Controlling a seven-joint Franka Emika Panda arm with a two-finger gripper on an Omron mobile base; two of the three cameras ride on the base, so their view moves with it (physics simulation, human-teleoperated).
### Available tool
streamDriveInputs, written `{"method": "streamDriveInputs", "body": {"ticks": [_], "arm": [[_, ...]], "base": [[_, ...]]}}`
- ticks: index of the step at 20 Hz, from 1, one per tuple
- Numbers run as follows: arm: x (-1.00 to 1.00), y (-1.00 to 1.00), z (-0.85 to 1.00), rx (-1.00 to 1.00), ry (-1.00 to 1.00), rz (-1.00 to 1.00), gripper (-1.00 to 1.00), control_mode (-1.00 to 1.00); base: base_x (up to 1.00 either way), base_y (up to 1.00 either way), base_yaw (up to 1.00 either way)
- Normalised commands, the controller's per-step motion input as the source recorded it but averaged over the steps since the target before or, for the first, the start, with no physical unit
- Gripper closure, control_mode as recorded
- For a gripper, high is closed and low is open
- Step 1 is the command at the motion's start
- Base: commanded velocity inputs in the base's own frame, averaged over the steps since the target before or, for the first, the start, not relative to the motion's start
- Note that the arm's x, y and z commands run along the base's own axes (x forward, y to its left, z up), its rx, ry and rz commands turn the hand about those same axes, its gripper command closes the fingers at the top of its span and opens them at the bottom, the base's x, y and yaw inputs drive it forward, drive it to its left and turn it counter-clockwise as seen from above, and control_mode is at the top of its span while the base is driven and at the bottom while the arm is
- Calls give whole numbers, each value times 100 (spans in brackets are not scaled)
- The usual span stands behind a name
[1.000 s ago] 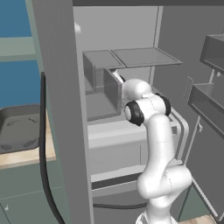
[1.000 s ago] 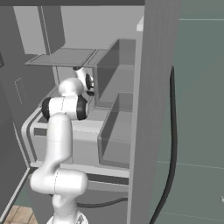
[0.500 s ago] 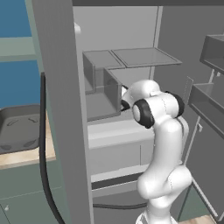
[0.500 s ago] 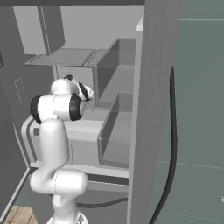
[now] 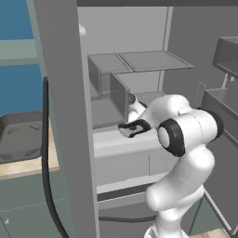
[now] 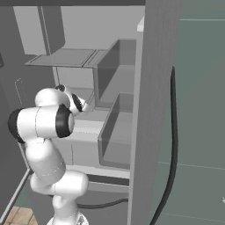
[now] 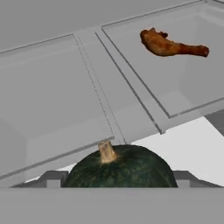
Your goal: Place one squash and one chicken drumstick in each tupperware on the nearby counter, to pack two identical lunches.
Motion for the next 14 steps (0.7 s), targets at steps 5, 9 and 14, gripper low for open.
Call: {"method": "streamDriveInputs", "body": {"ticks": [5,9,14], "arm": [[-100,0,55,15,15,-7,100,-100],[-100,-8,90,10,-2,-10,100,-100],[-100,0,61,1,-8,-2,100,-100]], "base": [[0,0,0],[0,0,0],[0,0,0]]}}
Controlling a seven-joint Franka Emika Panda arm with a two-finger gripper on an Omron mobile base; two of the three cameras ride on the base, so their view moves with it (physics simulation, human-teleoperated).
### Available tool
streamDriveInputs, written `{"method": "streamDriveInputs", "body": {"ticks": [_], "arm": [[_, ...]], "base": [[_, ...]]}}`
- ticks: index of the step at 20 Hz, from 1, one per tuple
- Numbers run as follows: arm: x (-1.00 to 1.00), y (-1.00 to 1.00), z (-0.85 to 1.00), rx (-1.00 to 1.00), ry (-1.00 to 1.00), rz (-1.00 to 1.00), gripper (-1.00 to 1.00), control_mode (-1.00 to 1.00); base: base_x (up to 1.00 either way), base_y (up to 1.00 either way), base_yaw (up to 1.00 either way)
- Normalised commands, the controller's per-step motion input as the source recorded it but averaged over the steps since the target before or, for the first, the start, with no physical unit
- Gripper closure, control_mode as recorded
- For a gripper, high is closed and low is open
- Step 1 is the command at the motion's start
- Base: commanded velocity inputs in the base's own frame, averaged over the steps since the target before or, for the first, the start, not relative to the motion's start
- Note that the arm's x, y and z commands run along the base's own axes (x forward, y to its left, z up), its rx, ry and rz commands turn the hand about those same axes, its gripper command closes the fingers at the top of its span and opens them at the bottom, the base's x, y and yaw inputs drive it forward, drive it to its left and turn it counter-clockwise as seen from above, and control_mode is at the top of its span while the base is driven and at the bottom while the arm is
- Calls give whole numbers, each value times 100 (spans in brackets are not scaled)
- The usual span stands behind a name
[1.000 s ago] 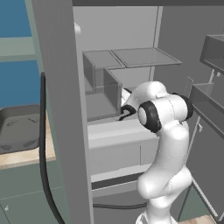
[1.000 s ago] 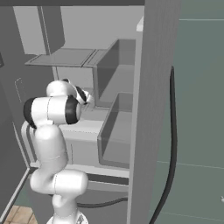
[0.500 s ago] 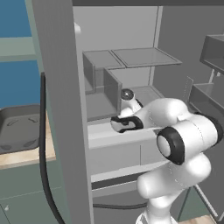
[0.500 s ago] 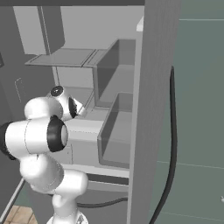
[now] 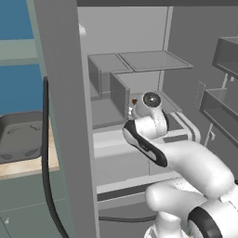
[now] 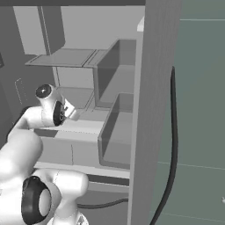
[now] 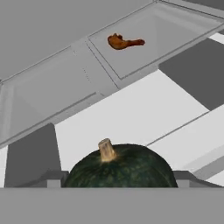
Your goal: Place one squash and one chicken drumstick in each tupperware on the nearby counter, to pack two identical lunches.
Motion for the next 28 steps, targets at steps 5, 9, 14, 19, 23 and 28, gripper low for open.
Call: {"method": "streamDriveInputs", "body": {"ticks": [5,9,14,19,23,28], "arm": [[-100,-2,63,0,-6,0,100,-100],[-100,-14,72,4,-1,0,100,-100],[-100,-25,49,5,3,0,100,-100],[-92,-9,44,1,25,0,100,-100],[-63,0,41,-4,31,1,100,-100],[-55,-18,11,0,11,12,100,-100]], "base": [[0,0,0],[0,0,0],[0,0,0],[0,0,0],[0,0,0],[0,0,0]]}}
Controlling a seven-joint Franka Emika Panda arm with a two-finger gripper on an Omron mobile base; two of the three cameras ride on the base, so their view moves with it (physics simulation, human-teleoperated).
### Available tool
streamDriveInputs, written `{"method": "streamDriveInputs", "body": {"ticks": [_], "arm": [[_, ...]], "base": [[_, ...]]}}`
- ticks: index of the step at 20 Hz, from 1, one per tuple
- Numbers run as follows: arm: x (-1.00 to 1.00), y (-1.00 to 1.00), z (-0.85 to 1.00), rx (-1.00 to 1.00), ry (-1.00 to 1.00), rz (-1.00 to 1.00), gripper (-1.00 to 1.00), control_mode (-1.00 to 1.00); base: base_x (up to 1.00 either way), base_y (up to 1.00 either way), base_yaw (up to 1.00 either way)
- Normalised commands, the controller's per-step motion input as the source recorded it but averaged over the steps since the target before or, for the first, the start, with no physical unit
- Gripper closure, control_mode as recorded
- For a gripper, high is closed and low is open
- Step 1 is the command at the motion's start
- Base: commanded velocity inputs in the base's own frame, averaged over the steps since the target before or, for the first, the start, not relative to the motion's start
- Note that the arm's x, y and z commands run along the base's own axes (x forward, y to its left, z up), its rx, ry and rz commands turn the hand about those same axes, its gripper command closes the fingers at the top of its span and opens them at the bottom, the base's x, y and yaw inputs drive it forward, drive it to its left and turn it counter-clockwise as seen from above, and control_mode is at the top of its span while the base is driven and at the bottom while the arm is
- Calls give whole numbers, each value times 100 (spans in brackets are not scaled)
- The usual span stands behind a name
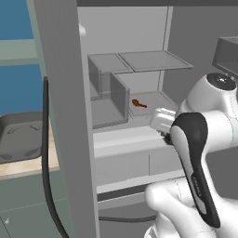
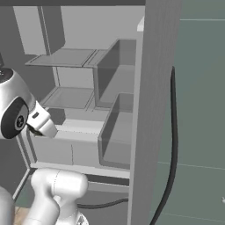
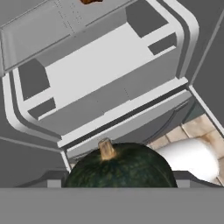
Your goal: Place one squash and one chicken drumstick in each tupperware on the nearby counter, to pack two identical lunches.
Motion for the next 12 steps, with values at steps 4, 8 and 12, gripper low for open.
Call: {"method": "streamDriveInputs", "body": {"ticks": [4,8,12], "arm": [[-25,-20,1,0,18,14,100,-100],[0,0,0,0,0,0,100,100],[0,0,0,0,0,0,100,100]], "base": [[0,0,0],[-59,-2,7],[-100,0,0]]}}
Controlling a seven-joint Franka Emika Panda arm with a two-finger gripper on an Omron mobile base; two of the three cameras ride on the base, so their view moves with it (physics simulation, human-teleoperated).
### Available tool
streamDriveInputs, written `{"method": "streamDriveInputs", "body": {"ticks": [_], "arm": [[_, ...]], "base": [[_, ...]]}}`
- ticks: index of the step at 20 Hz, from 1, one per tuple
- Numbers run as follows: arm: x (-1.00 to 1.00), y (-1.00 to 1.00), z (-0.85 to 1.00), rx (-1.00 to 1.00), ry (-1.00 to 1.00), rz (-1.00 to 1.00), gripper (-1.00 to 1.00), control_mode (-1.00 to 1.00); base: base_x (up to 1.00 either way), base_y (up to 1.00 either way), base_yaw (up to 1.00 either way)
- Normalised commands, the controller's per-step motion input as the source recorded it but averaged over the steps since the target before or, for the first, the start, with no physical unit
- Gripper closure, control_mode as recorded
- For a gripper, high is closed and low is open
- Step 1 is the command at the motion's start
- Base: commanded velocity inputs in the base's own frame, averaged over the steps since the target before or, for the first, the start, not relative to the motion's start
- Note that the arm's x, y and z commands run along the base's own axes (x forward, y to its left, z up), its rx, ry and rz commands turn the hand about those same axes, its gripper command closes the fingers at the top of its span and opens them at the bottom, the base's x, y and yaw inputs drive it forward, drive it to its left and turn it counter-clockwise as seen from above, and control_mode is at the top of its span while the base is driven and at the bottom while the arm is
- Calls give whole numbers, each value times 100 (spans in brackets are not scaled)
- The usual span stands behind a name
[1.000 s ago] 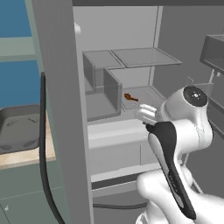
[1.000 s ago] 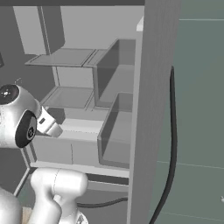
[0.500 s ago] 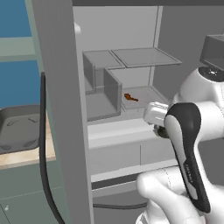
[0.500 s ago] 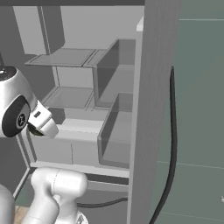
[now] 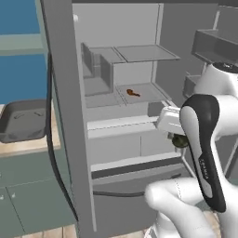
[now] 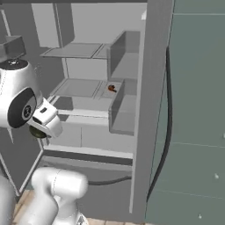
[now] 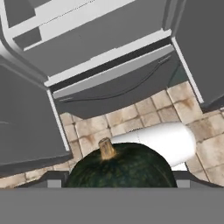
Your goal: Place one squash and one chicken drumstick in each tupperware on the nearby counter, to pack two identical lunches.
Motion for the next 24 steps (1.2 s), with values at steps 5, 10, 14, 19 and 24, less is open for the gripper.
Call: {"method": "streamDriveInputs", "body": {"ticks": [5,10,14,19,24], "arm": [[0,0,0,0,0,0,100,100],[0,0,0,0,0,0,100,100],[0,0,0,0,0,0,100,100],[0,0,0,0,0,0,100,100],[0,0,0,0,0,0,100,100]], "base": [[-100,7,0],[-100,45,0],[-86,76,0],[-36,100,-3],[7,100,-8]]}}
